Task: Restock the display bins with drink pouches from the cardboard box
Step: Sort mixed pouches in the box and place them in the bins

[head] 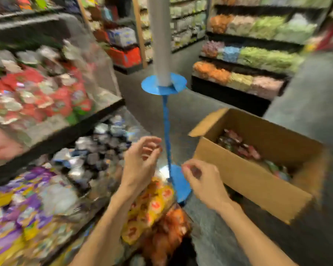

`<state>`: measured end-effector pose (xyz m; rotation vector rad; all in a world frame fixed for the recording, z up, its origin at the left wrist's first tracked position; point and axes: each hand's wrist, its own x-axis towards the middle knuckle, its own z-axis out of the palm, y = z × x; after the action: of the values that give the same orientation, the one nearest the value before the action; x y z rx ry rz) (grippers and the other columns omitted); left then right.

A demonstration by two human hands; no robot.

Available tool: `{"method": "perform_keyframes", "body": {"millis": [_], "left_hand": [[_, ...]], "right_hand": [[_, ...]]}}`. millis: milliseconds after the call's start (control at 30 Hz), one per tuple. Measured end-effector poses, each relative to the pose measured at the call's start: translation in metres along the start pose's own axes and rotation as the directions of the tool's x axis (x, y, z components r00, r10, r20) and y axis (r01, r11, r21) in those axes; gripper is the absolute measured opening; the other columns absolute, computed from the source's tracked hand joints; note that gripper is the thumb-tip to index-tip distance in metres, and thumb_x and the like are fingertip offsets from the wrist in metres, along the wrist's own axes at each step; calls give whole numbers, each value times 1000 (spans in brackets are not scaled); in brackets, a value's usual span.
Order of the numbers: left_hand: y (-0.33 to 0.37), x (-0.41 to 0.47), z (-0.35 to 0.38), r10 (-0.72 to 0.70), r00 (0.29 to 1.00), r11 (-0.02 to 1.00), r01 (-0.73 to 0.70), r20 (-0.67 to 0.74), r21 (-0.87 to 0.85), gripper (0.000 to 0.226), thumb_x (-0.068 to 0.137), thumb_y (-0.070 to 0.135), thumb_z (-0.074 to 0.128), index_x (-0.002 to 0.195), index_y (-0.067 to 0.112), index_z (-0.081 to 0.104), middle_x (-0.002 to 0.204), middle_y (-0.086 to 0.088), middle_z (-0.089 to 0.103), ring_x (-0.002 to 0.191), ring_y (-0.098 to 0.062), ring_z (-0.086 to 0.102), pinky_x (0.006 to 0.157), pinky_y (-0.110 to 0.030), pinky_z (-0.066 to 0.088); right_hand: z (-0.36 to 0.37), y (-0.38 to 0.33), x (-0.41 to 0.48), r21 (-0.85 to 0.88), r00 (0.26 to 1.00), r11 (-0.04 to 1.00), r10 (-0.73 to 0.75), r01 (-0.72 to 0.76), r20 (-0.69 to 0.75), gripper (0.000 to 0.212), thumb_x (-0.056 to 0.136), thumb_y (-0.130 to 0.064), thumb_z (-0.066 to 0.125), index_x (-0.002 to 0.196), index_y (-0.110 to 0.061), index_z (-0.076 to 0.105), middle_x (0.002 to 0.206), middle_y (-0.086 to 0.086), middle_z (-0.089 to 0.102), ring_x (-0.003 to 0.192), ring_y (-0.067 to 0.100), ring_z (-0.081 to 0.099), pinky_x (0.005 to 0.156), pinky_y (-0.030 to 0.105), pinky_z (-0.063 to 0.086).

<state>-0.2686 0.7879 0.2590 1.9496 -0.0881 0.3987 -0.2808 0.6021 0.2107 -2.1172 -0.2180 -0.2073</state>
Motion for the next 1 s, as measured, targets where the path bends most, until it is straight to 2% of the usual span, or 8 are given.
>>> {"method": "perform_keyframes", "body": {"millis": [133,200,333,467,700,800,900,1000], "left_hand": [[-10,-27,121,-48,959,994,73,278,-79,27,87,-6,68,88,21,69,76,15,68,66,10,60,66,-18,47],[-7,-24,177,-71,916,983,131,395,-126,20,88,-9,66,87,11,68,75,11,63,61,9,55,64,-16,43],[-22,5,285,-43,794,998,68,607,-18,15,82,17,65,94,26,67,61,16,57,55,2,48,63,-20,42],[-47,40,382,-158,657,982,28,737,185,20,92,16,62,110,21,69,94,9,69,94,-7,65,88,-25,52],[-122,118,502,-393,640,884,64,661,463,23,91,18,61,113,20,70,115,-1,69,117,-22,58,100,-33,46],[-148,147,517,-544,624,806,203,560,556,33,92,24,64,125,17,63,123,-5,64,118,-23,58,98,-31,44],[-188,176,527,-703,555,683,354,445,639,53,89,27,70,138,16,51,133,-8,58,122,-25,56,101,-36,46],[-224,208,537,-752,514,608,300,412,735,62,90,24,69,145,14,41,141,-13,50,128,-31,49,106,-42,45]], "right_hand": [[-53,82,-59,-46,945,947,312,-318,-98,13,90,-10,68,82,-19,72,70,-16,67,68,-4,59,62,11,39],[-83,109,-67,-40,903,910,402,-413,-152,10,92,-14,66,88,-20,73,80,-13,71,76,0,63,71,17,46],[-139,164,-59,-2,811,830,544,-557,-215,8,96,-24,61,95,-26,69,95,-12,70,89,4,65,81,28,53],[-180,237,-24,-3,750,775,611,-632,-254,12,98,-23,59,106,-21,68,109,-10,67,107,8,59,93,29,48],[-202,373,77,-21,672,675,732,-738,-113,9,98,-27,58,104,-27,65,111,-5,68,114,18,57,97,39,49],[-189,406,116,-70,660,659,751,-749,17,13,98,-21,59,106,-20,69,106,-3,69,103,15,60,92,30,49],[-165,438,156,-121,563,584,809,-803,171,14,98,-24,57,108,-22,67,105,-4,69,96,15,63,86,31,53],[-138,471,189,-170,469,517,845,-839,256,14,97,-26,56,106,-22,66,107,-3,69,102,20,63,91,34,52]]}}
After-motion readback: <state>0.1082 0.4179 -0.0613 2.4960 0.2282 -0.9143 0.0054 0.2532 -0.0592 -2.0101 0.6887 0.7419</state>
